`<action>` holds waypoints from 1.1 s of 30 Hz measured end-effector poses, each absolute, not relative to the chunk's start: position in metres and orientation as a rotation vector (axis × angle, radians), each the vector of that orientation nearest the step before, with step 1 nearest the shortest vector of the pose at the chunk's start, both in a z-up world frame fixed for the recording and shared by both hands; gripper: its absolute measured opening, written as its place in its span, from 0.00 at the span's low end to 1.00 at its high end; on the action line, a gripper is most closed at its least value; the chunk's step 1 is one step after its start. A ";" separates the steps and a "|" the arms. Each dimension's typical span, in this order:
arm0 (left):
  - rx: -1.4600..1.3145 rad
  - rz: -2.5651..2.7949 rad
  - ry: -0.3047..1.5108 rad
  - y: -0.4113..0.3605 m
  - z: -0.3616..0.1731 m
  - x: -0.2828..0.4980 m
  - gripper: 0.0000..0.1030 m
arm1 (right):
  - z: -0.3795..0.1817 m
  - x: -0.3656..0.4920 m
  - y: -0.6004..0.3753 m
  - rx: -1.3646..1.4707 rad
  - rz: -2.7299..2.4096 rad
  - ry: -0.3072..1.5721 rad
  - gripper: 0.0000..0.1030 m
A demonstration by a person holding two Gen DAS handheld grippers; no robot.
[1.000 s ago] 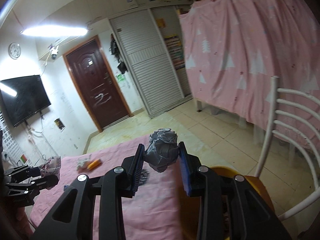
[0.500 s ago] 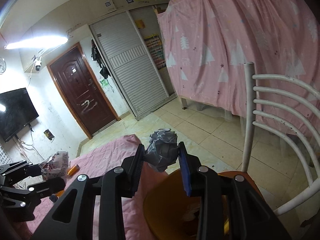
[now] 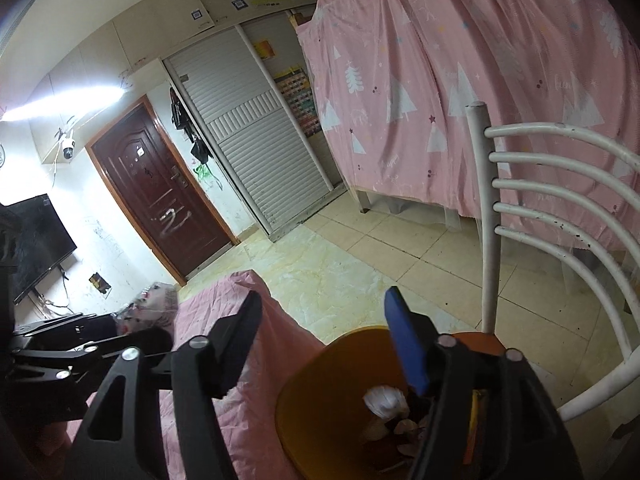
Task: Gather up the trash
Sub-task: 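Carry the printed wrapper and crumpled paper to the bucket and release both, then grasp the blue cloth with the left tool while the right tool grasps the orange cup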
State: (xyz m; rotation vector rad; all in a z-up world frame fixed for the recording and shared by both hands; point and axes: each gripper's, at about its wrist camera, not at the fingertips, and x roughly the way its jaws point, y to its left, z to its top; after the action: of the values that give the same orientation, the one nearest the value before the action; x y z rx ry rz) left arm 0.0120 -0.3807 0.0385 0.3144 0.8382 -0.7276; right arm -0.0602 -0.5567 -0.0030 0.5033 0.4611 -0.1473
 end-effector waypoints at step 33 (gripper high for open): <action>0.152 -0.625 0.823 -0.265 0.060 0.028 0.71 | 0.021 -0.017 -0.466 0.397 -0.031 0.506 0.63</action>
State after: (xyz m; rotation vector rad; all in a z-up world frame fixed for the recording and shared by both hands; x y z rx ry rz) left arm 0.0285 -0.2655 0.0596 0.1522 0.8228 -0.6249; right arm -0.0174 -0.4665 0.0206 0.3972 0.5056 -0.0314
